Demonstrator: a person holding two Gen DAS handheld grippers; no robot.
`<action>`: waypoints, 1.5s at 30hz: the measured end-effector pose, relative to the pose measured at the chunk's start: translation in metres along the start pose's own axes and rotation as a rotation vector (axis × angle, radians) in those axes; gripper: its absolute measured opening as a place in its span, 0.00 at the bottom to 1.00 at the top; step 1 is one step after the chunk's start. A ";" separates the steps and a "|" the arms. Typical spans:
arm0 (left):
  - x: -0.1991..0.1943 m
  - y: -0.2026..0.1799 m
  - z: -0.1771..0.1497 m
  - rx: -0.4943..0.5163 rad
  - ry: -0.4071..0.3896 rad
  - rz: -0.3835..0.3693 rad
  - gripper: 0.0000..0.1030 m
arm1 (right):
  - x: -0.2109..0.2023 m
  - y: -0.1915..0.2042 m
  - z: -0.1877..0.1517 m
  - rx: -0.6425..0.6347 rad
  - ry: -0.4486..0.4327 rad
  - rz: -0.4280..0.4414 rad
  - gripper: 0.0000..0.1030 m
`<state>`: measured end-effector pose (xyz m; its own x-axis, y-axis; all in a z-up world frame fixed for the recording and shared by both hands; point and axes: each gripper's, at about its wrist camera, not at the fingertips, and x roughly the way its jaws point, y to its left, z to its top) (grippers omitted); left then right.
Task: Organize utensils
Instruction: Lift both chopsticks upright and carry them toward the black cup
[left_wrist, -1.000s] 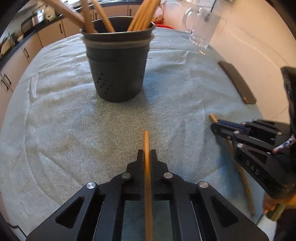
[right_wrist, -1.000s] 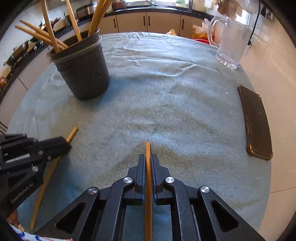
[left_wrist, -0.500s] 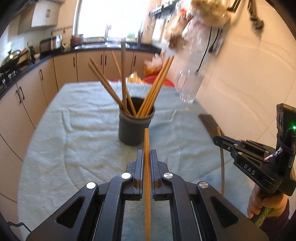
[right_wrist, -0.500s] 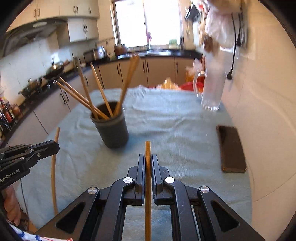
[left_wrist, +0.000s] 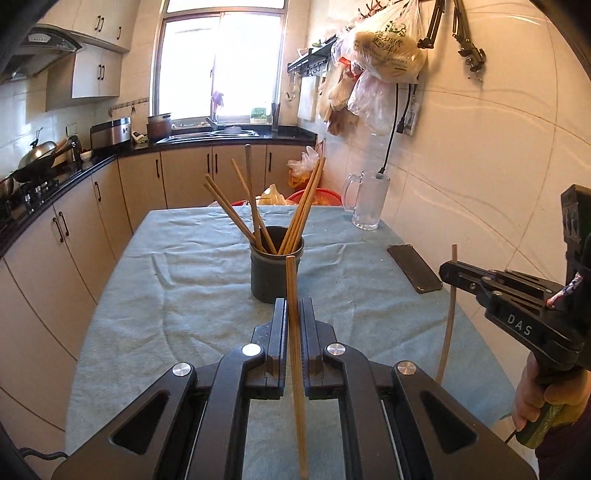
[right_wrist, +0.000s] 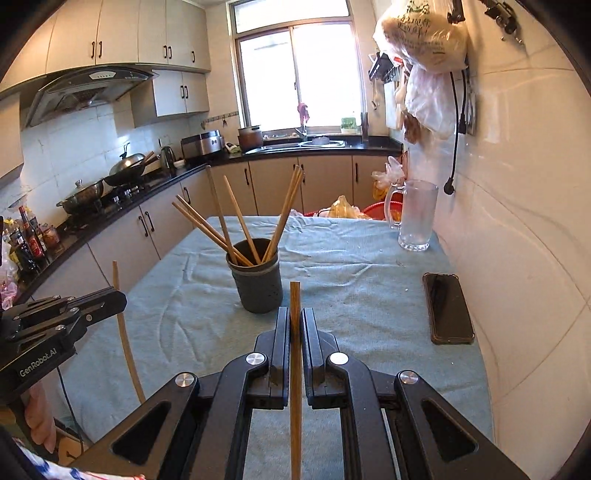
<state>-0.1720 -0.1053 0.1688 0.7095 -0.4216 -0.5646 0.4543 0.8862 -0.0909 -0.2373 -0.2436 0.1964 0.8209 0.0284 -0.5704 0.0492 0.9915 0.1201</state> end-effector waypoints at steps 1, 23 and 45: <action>-0.003 0.000 -0.001 -0.002 -0.002 0.003 0.06 | -0.003 0.001 0.000 -0.001 -0.003 -0.001 0.06; -0.037 -0.007 -0.001 0.005 -0.047 0.023 0.05 | -0.040 0.023 0.003 -0.042 -0.086 -0.012 0.06; -0.027 -0.009 0.025 0.065 -0.063 0.060 0.05 | -0.028 0.018 0.021 -0.046 -0.093 -0.009 0.06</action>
<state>-0.1821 -0.1067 0.2055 0.7679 -0.3816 -0.5145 0.4428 0.8966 -0.0042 -0.2475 -0.2295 0.2318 0.8701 0.0092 -0.4927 0.0327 0.9965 0.0764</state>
